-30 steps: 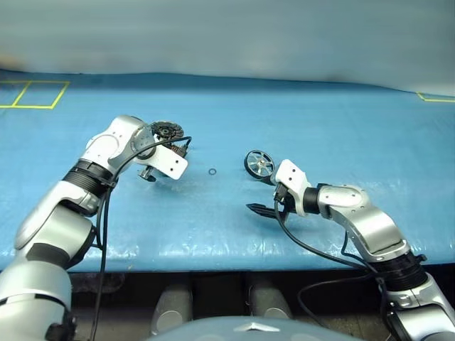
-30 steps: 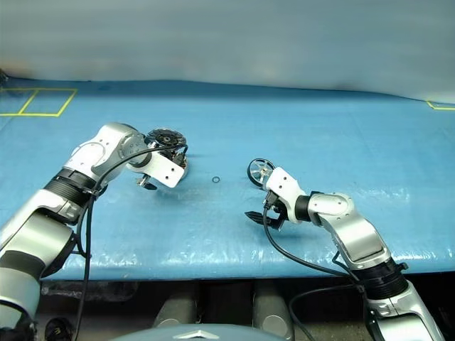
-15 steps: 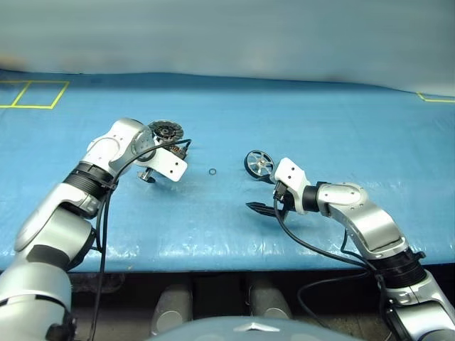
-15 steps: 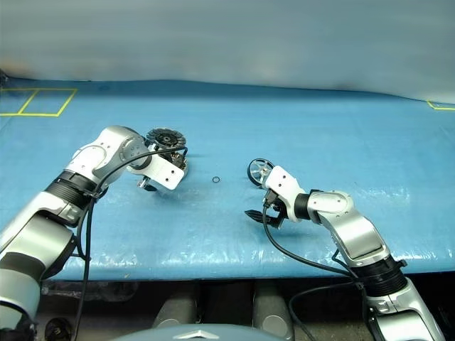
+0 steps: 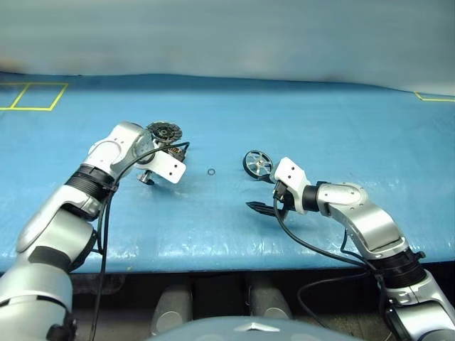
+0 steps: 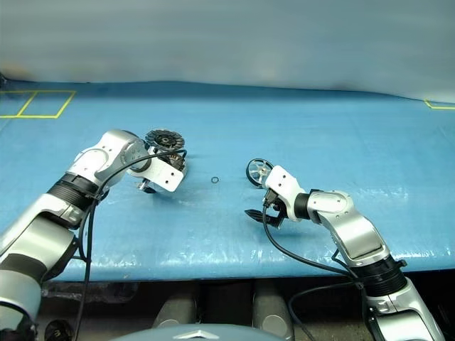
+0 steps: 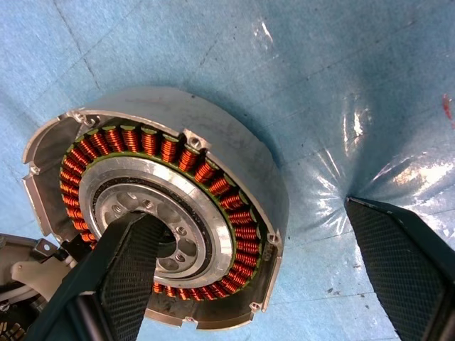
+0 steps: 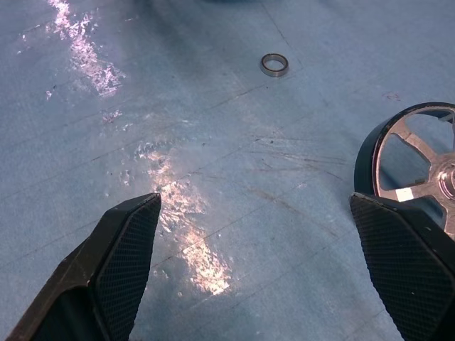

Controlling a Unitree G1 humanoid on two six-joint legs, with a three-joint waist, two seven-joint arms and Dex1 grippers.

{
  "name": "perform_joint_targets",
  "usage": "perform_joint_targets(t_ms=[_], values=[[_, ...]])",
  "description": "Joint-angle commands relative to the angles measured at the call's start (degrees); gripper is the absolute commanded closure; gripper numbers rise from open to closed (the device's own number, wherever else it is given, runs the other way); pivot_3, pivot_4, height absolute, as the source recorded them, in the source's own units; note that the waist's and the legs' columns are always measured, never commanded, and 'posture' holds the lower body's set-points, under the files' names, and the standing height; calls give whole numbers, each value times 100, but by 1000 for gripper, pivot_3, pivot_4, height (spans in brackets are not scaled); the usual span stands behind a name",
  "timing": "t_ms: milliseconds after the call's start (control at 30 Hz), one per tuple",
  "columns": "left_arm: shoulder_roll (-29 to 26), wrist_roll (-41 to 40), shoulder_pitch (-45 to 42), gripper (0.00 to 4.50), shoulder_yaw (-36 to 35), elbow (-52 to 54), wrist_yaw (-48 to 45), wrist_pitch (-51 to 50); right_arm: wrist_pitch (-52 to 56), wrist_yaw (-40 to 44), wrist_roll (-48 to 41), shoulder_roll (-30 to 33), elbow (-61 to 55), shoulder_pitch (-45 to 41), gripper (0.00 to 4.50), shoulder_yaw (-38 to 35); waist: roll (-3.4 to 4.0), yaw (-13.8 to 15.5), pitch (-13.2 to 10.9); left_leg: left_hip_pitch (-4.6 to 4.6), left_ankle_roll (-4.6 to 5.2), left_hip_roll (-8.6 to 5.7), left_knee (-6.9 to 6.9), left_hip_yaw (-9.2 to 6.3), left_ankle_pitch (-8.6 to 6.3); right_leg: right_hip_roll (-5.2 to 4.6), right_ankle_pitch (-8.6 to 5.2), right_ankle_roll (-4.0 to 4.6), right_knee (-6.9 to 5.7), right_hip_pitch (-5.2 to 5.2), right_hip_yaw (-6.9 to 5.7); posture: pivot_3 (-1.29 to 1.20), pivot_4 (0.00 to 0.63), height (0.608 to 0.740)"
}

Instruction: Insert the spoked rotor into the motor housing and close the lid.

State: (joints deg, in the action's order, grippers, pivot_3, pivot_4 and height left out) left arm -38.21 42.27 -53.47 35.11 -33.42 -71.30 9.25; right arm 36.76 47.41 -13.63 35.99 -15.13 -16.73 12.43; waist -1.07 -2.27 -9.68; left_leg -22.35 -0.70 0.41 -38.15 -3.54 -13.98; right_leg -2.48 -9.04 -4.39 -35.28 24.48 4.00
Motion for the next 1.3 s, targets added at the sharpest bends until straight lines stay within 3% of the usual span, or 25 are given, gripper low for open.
perform_joint_targets(t_ms=[33, 133, 233, 333, 433, 633, 800, 1033, 1300], values=[[123, 110, 119, 0, 216, -352, 0, 68, -49, -71, -13, -1, -244, -27, 34, -120, 7, 0, 5, 2, 0, 0, 0, 1, 0, 0, 0, 0, -1, -1, 1, 0, 150, 740], [186, 135, 81, 617, 261, -598, -52, 101, -70, -151, -14, -41, -271, -3, 0, -139, 22, 0, 16, 14, 0, 0, 1, 3, 0, 0, -1, 1, -2, -11, 2, 0, 150, 740], [242, 163, 20, 1567, 270, -771, -3, 90, -92, -210, -8, -52, -282, 19, 0, -153, 19, -10, 18, 29, 0, 0, 0, 5, 0, 0, -3, 3, -11, -21, 3, 0, 150, 740], [239, 130, -51, 1567, 277, -820, -159, 177, -127, -250, 9, -56, -275, 41, 0, -153, 20, -40, 19, 36, 0, 0, 2, 12, 0, 0, -4, 5, -17, -22, 10, 0, 150, 740], [242, 134, -86, 2333, 226, -824, -120, 191, -170, -327, 20, -83, -269, 61, 0, -167, 20, -57, 19, 40, 0, 1, 3, 13, 0, 0, -7, 9, -26, -21, 11, 0, 150, 740], [124, -13, -30, 2334, 104, -504, -211, 396, -247, -491, -6, -175, -285, 147, 0, -239, 19, -84, 18, 45, 0, 1, 3, 14, 0, 0, -11, 14, -39, -17, 12, 0, 150, 740], [-69, -440, 354, 2334, -145, 601, -532, 388, -370, -610, -25, -242, -355, 354, 0, -380, 19, -95, 18, 40, 0, 0, 17, 14, -1, 0, -17, 12, -39, -8, 15, 0, 150, 740], [-187, -1106, 891, 2334, -490, 2446, -1585, -712, -663, -822, 8, -432, -253, 586, 0, -456, 8, -69, 11, 31, 1, -1, 19, 12, -2, 0, -30, 13, -44, -1, 15, 0, 150, 740], [-156, -1297, 1033, 2334, -431, 3605, -2089, -2008, -1067, -1040, 129, -752, 12, 702, 0, -431, -17, -98, -10, 31, 1, 0, 18, 10, -2, 2, -32, 17, -50, 5, 14, 0, 150, 740]])
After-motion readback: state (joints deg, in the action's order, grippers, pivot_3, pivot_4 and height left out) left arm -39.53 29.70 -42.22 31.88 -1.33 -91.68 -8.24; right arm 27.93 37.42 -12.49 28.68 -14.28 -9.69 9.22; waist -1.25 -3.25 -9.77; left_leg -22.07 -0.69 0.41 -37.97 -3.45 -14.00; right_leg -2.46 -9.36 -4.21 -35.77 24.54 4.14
